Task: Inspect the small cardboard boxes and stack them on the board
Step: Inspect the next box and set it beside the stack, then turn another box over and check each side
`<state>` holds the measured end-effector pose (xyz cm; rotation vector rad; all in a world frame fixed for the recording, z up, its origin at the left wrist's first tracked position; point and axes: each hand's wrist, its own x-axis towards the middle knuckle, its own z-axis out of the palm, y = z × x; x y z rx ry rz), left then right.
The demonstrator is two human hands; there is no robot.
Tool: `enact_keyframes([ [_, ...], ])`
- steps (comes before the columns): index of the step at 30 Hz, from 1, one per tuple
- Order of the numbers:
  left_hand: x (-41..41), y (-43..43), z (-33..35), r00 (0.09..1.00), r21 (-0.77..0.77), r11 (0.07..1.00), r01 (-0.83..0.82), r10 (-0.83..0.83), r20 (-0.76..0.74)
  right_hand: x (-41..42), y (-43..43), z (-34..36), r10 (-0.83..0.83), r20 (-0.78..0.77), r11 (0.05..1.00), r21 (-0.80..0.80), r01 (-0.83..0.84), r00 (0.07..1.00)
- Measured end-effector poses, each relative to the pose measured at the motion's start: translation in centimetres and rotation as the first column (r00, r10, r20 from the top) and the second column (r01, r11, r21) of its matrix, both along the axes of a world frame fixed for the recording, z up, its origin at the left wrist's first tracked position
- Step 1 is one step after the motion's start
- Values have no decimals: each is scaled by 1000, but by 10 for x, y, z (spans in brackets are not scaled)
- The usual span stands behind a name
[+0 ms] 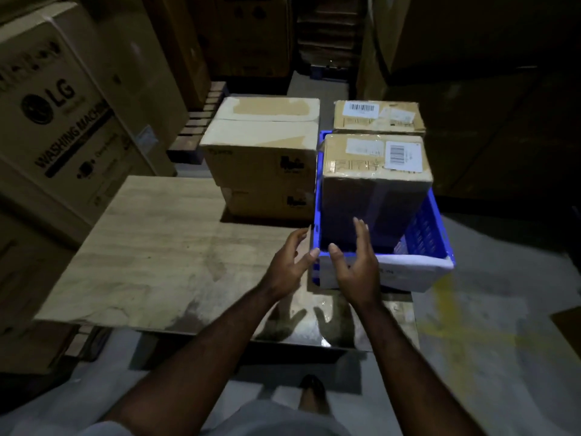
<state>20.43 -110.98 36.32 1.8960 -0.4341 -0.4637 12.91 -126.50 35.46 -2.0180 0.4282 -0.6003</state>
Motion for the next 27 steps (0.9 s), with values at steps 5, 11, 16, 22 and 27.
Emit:
enact_keyframes([
  [5, -4, 76, -20, 998, 85, 995, -50, 52, -19, -2, 63, 1, 140, -114, 981, -122, -153, 984],
  [11, -27, 207, -45, 929, 98, 956, -276, 291, -228, -14, 173, -11, 340, -321, 909, -127, -396, 884],
  [16, -72, 335, -76, 908, 238, 961, -141, 222, -356, -29, 283, -38, 530, -550, 749, -53, -661, 645],
  [22, -145, 468, -105, 790, 291, 925, -245, 365, -493, -68, 406, -83, 627, -686, 552, 57, -832, 369],
  [27, -197, 550, -131, 588, 266, 825, -498, 547, -596, -86, 460, -115, 603, -771, 402, 74, -913, 203],
])
